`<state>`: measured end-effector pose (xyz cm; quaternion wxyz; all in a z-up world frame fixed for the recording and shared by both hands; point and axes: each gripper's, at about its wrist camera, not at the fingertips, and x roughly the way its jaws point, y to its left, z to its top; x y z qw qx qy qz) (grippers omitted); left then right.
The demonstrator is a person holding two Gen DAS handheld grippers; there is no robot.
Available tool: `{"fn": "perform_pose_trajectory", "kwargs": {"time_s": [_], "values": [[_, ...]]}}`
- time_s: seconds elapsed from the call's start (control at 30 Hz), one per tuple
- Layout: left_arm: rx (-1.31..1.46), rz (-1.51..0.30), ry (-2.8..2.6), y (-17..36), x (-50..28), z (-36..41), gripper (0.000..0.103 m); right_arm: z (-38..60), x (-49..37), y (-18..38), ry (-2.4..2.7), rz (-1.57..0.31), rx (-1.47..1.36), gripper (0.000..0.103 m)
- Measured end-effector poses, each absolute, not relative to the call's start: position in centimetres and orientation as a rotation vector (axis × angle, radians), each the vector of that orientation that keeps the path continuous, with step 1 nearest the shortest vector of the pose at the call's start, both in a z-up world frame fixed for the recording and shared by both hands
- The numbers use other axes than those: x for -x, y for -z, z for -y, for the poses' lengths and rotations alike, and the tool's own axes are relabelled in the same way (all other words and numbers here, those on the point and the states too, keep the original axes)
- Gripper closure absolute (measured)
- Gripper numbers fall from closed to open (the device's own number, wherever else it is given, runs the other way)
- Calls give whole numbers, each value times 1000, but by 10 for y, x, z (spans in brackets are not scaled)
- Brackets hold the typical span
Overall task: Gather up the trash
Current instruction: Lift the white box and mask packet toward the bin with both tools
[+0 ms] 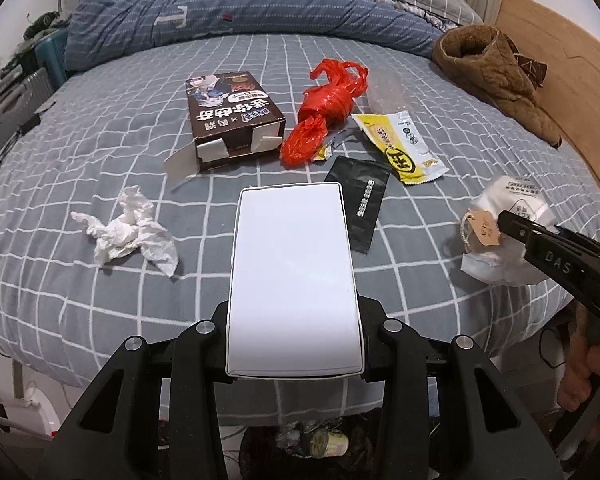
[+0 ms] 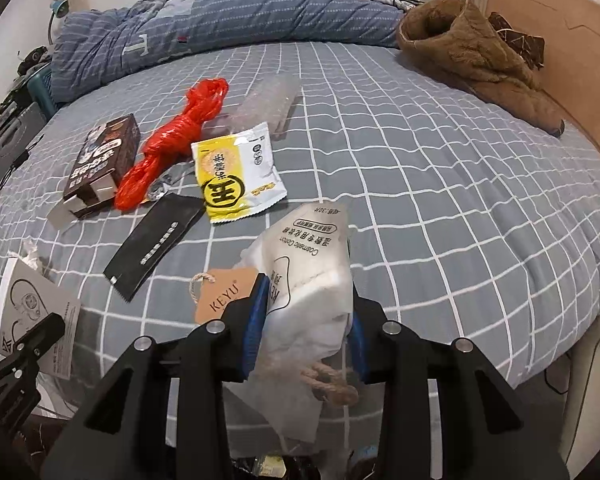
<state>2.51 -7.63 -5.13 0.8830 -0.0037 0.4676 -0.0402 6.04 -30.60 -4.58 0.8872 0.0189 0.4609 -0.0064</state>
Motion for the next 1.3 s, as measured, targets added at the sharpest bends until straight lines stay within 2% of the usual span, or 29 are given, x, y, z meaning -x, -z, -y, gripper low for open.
{"fn": "perform_pose_trajectory", "kwargs": {"time_s": [1.3], "values": [[14,-926,48,15,68,50,64,250,60,0,-66,-913,25,69]]}}
